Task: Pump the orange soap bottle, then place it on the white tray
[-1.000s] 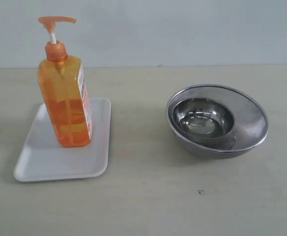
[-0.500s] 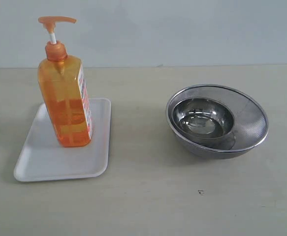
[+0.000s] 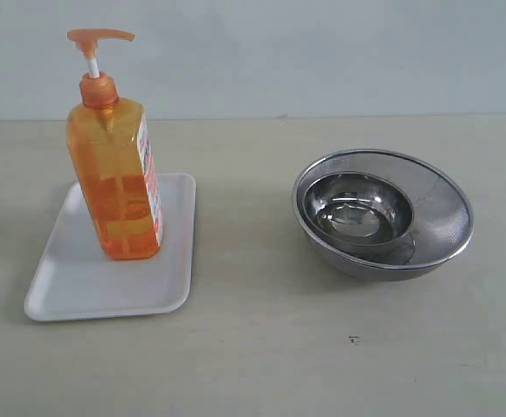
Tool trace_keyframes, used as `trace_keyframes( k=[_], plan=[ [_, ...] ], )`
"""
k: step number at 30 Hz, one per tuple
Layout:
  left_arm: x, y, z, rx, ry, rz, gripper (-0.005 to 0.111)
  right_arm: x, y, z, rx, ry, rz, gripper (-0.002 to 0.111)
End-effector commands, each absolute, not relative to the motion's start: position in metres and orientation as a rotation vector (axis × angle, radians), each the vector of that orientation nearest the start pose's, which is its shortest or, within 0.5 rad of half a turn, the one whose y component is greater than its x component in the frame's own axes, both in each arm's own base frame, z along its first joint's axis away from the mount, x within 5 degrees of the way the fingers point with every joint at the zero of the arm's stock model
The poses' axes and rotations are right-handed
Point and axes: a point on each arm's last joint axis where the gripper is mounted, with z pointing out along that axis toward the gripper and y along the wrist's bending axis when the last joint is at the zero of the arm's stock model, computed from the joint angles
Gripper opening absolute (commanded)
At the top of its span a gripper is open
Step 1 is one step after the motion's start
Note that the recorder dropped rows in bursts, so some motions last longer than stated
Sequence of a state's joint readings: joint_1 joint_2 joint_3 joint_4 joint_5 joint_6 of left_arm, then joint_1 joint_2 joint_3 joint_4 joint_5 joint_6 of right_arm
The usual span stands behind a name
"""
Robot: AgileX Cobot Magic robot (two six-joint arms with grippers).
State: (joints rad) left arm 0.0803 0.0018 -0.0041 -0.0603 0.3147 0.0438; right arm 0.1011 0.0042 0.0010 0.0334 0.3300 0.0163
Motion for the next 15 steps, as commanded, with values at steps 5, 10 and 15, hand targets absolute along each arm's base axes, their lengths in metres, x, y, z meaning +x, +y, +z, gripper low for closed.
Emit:
trace_keyframes(
  k=[5, 10, 15],
  plan=[
    [0.0541, 0.0021, 0.1849, -0.077, 1.795, 0.014, 0.005, 0.0535, 0.0060, 0.1834, -0.083, 1.812, 0.086, 0.000],
    [0.0541, 0.0021, 0.1849, -0.077, 1.795, 0.014, 0.005, 0.0532, 0.0060, 0.1822, -0.085, 1.826, 0.085, 0.000],
    [0.0541, 0.0021, 0.1849, -0.077, 1.795, 0.014, 0.005, 0.0530, 0.0060, 0.1818, -0.085, 1.831, 0.085, 0.000]
  ],
)
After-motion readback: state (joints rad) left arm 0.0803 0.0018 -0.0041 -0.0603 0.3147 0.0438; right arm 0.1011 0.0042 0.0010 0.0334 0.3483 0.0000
